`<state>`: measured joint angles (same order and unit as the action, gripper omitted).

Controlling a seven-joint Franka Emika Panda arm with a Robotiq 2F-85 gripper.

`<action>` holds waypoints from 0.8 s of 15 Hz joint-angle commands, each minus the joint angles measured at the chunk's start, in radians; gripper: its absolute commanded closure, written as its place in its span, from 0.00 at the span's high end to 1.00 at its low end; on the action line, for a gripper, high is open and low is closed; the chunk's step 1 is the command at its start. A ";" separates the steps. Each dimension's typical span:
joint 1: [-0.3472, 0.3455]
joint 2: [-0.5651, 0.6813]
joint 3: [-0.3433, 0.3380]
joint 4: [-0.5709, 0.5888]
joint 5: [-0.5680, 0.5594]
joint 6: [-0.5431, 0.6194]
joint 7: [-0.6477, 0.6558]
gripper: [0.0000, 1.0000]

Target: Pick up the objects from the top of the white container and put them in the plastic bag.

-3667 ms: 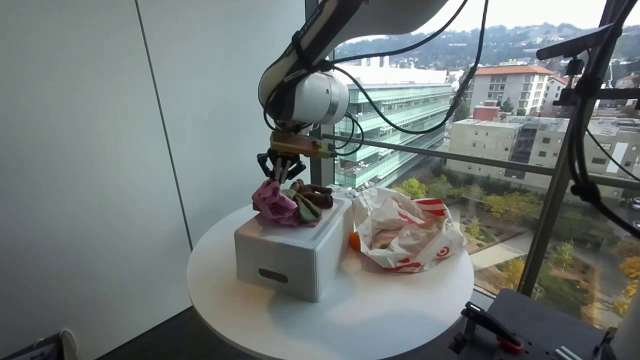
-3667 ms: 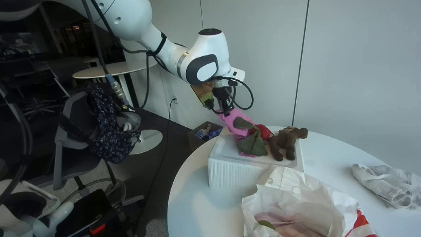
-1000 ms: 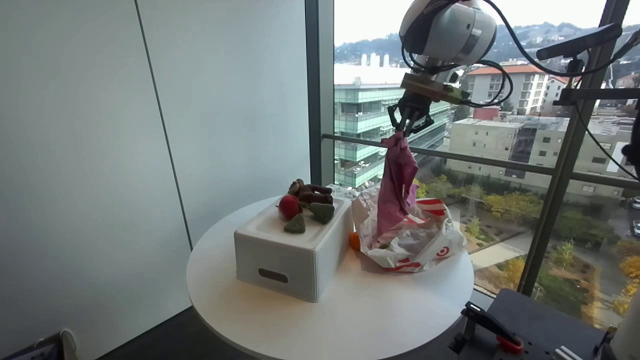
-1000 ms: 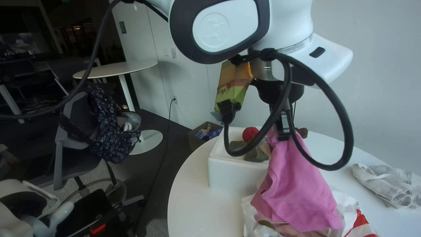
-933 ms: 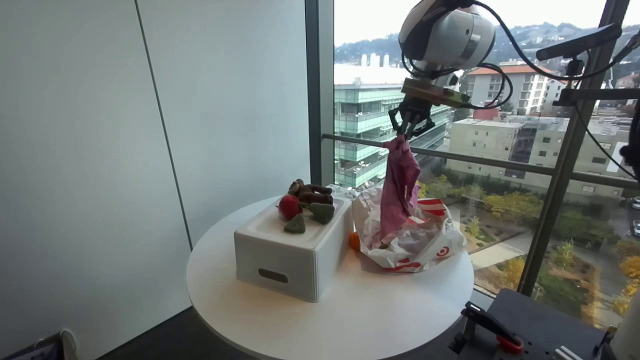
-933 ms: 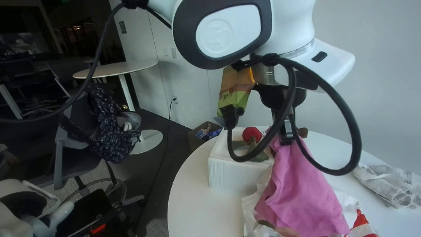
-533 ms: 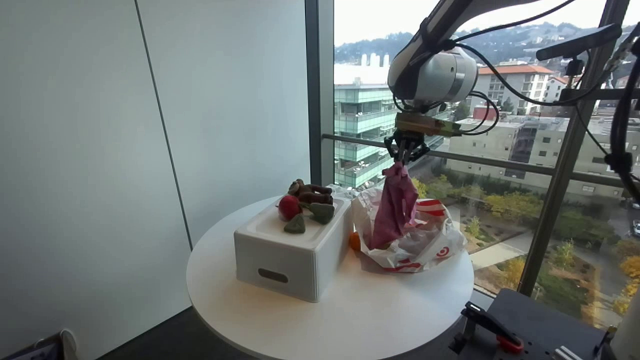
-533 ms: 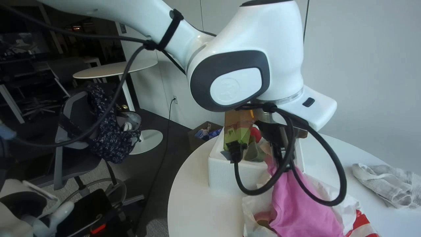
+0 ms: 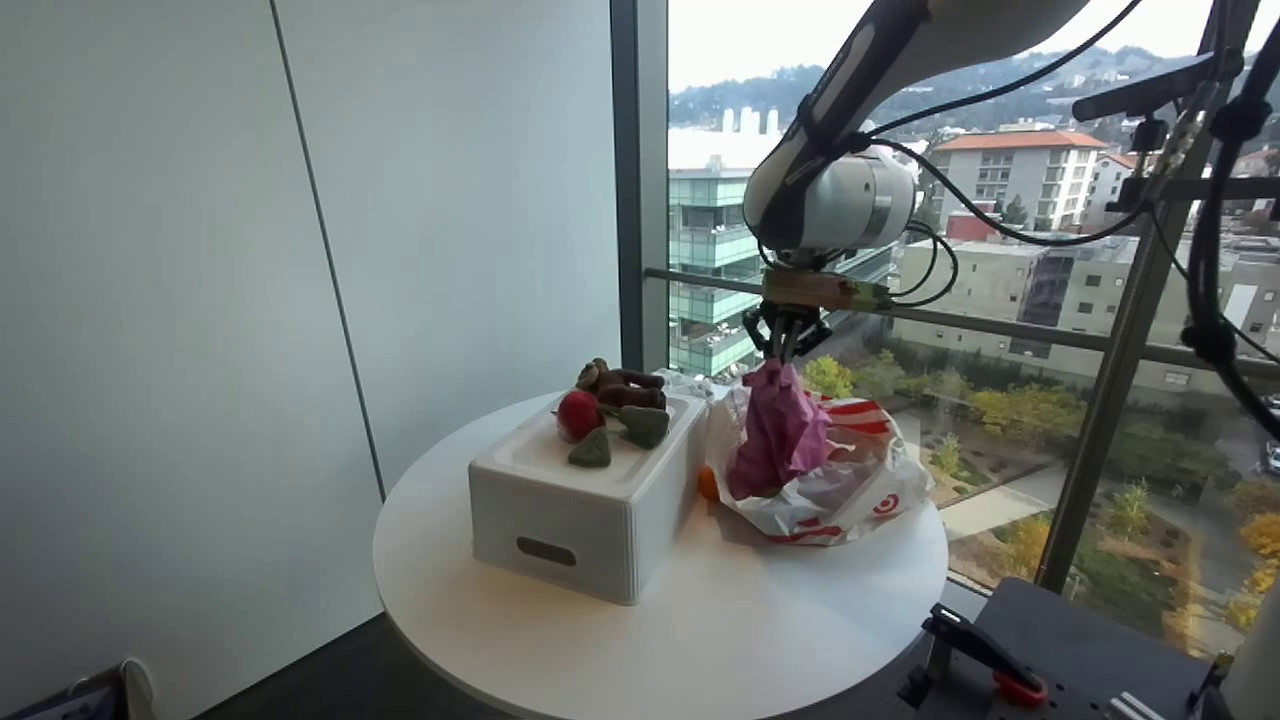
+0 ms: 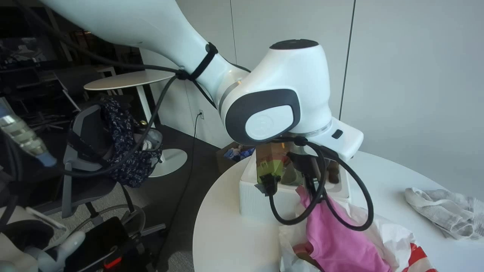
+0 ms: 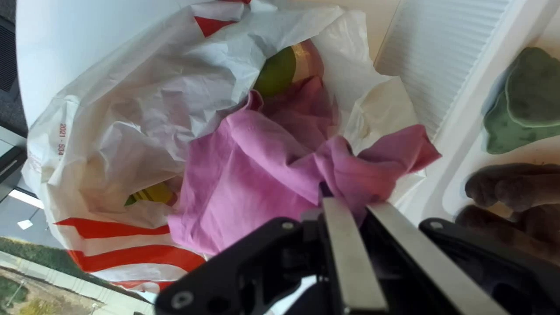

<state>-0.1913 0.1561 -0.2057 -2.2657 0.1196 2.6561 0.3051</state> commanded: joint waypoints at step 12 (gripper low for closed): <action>0.037 0.372 -0.085 0.095 -0.134 0.269 -0.032 0.08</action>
<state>-0.1811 0.4504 -0.2817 -2.2273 -0.0158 2.8779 0.2930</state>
